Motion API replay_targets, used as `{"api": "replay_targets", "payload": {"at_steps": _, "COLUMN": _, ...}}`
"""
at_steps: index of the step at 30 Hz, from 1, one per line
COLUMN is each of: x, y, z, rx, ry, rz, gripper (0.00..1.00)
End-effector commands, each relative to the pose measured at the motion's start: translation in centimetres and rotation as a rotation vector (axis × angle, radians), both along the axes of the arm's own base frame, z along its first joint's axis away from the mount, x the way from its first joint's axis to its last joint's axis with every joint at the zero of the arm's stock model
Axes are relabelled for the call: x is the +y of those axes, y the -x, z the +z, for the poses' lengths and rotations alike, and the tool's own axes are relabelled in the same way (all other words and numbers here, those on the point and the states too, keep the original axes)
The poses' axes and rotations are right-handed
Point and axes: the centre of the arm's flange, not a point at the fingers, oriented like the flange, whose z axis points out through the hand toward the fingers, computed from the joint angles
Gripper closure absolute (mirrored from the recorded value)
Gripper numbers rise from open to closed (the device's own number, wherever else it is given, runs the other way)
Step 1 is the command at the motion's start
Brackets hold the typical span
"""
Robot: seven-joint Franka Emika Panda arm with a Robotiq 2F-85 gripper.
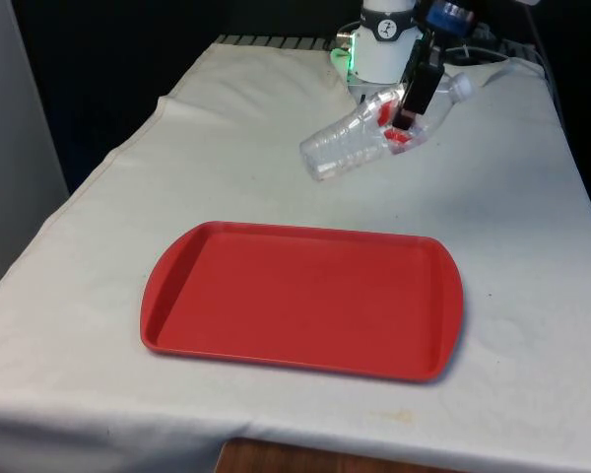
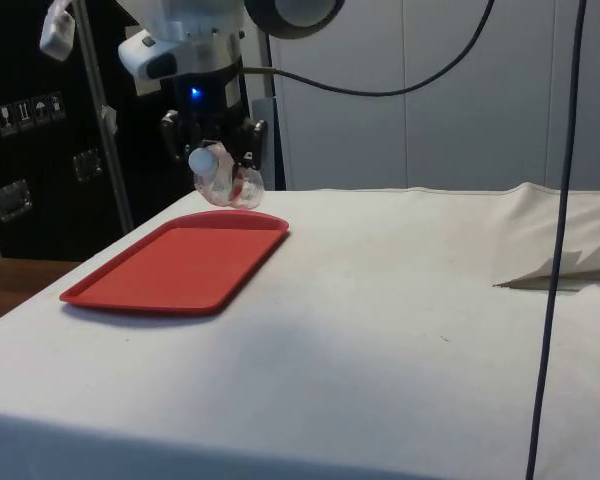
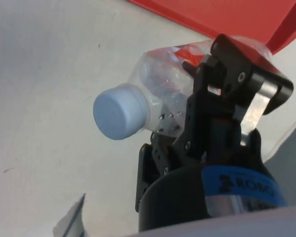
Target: Place the bottle upright on the tray.
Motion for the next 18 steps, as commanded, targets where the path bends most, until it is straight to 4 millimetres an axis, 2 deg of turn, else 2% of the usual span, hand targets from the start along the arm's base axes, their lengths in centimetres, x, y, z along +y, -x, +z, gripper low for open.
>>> {"api": "replay_targets", "payload": {"at_steps": 1, "x": -0.1, "y": -0.1, "z": 0.0, "rx": 0.001, "ry": -0.007, "rz": -0.003, "gripper": 1.0}}
{"api": "replay_targets", "payload": {"at_steps": 18, "x": -1.8, "y": -1.1, "z": 0.6, "rx": -0.009, "ry": -0.14, "rz": -0.038, "gripper": 1.0}}
